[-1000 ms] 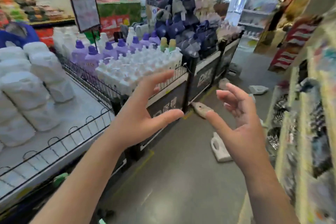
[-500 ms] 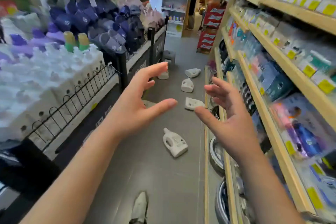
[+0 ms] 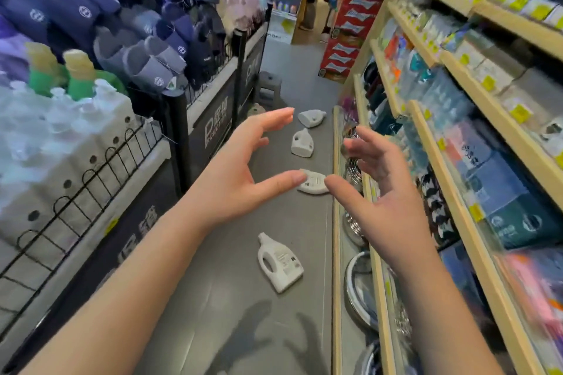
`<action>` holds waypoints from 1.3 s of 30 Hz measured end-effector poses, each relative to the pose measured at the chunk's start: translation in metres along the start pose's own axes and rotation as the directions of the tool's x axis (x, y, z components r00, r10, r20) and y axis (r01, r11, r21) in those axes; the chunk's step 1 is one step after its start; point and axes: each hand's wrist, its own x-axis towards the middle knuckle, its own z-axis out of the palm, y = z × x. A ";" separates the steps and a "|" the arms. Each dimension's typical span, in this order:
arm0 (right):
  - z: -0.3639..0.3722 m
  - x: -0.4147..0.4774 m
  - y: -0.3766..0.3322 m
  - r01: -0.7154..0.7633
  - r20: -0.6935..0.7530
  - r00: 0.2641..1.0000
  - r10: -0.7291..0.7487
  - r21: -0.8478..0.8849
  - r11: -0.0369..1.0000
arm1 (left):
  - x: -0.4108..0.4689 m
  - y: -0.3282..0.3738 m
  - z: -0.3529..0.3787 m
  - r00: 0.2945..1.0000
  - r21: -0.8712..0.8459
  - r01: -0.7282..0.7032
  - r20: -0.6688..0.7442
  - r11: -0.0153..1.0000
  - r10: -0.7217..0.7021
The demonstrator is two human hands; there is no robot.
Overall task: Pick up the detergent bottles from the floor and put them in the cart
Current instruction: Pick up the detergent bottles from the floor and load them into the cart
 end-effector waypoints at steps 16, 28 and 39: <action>-0.027 0.144 0.155 -0.121 0.087 0.990 0.110 0.127 0.985 | 0.130 -0.111 0.083 0.977 -0.023 0.212 0.009 0.977 -0.212; -0.024 0.201 0.310 -0.313 0.220 0.932 0.288 0.091 0.945 | 0.173 -0.227 0.169 0.856 -0.116 0.502 -0.076 0.857 -0.511; 0.077 0.151 0.546 -0.564 0.289 0.791 0.539 0.005 0.826 | 0.093 -0.447 0.279 0.630 -0.149 0.764 -0.037 0.628 -0.775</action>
